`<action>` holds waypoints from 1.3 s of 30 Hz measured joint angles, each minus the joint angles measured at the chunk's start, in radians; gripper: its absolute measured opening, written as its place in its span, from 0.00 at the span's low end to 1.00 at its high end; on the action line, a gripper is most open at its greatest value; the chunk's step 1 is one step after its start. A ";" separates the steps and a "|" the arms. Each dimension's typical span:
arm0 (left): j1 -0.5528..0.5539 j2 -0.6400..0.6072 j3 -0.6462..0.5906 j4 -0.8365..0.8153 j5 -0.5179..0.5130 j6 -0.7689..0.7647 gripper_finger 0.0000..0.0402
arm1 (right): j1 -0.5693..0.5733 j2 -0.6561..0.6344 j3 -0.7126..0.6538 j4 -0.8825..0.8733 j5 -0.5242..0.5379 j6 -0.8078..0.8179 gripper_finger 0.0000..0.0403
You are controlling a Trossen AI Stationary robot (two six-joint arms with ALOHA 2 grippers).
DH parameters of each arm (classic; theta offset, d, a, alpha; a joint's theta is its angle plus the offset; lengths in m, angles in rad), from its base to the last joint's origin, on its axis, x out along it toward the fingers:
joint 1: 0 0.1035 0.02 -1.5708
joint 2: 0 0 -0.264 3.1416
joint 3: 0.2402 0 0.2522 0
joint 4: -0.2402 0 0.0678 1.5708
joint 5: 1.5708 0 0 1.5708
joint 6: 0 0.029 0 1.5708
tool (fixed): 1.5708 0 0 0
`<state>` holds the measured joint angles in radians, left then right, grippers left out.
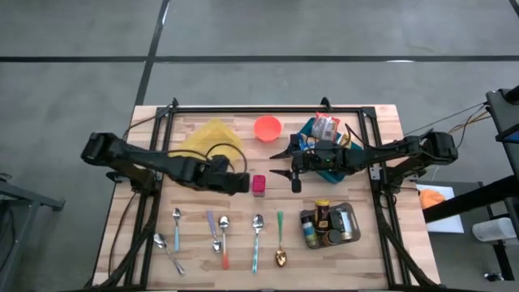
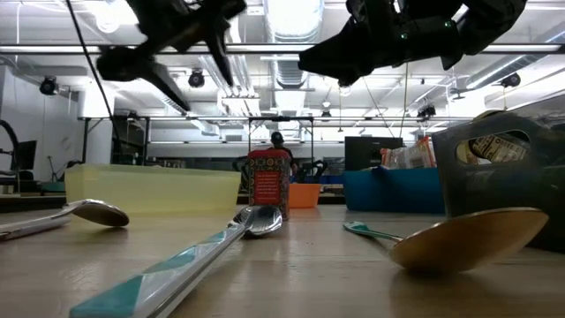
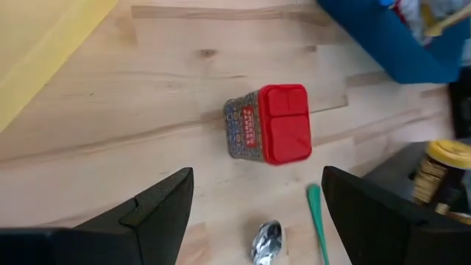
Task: Pick & Place Food Item
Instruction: Put the red seasoning can into the black bin
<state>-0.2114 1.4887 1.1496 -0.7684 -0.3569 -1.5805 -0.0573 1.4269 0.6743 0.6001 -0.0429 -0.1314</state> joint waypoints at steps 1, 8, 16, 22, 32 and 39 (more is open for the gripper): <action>-0.014 -0.024 -0.023 0.012 -0.016 -0.013 0.75 | 0.000 0.000 0.000 -0.001 0.000 0.000 0.49; -0.117 -0.203 -0.246 0.166 -0.169 -0.043 0.75 | 0.000 0.000 0.000 -0.018 0.000 0.000 0.49; -0.148 -0.445 -0.568 0.680 -0.335 0.426 0.75 | 0.000 0.000 0.000 -0.020 0.000 0.000 0.49; -0.148 -0.585 -0.738 0.887 -0.403 0.658 0.75 | 0.000 0.000 0.000 -0.020 0.000 0.000 0.49; -0.147 -0.729 -0.827 0.900 -0.404 0.923 0.75 | 0.000 0.000 0.000 -0.020 0.000 0.000 0.49; -0.147 -0.748 -0.827 0.907 -0.403 0.980 0.75 | 0.000 0.000 0.000 -0.020 0.000 0.000 0.49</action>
<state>-0.3580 0.7410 0.3222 0.1383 -0.7601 -0.6010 -0.0573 1.4265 0.6746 0.5804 -0.0433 -0.1314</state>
